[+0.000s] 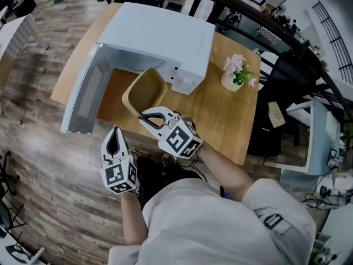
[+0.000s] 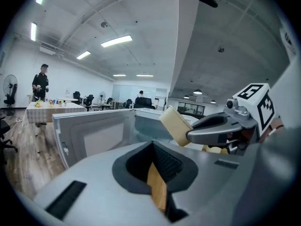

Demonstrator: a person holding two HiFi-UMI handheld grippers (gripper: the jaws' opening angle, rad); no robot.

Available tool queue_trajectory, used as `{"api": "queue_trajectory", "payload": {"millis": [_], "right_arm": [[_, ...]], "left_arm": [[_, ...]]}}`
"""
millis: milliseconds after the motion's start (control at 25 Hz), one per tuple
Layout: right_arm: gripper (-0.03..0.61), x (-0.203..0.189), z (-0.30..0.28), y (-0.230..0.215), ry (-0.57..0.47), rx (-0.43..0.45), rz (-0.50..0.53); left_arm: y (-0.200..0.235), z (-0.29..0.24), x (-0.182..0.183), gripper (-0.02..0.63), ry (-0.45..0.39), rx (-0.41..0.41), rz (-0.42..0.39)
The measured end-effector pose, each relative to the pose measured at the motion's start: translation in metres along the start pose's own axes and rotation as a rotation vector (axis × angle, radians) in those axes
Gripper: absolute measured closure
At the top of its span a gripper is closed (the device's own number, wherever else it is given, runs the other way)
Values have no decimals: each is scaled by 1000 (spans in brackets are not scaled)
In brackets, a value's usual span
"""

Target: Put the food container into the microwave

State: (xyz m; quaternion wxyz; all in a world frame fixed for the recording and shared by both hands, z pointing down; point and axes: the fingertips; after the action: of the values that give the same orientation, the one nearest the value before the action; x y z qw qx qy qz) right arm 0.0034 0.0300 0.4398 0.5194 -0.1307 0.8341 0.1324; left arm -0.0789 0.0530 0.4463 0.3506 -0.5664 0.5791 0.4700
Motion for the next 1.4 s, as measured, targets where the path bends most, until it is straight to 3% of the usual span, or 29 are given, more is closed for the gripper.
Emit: {"api": "queue_trajectory", "payload": {"millis": [200,400,560,840,1400], "right_arm": [[554,-4,-29,-11,47,-19,-26],[554,-10,-38,-18,92,-104,-56],[554,-10,-45,-17,117,-110,-63],[554,-30,-60,-41,170,-158,-87],[554,-60,-92,-71,230,-146,-136]], "left_arm": [[19,-35,-5,602,40,-116,-19],[26,-58,-18,602,91,-248,-44],[31,-71,-24,603,112,-299,-57],[33,-90,-40,601,133,-323,-89],[41,-131,-63,602,188,-300,-88]]}}
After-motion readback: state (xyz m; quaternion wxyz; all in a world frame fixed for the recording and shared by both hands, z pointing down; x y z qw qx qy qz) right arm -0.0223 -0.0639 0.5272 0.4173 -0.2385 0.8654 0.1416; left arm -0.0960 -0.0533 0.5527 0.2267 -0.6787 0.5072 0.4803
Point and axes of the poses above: the fingertips, and each gripper's own axes: z backward along the fingers, y to its left, x out of its top, and after that the axes turned 3 degrees about x, right-handed
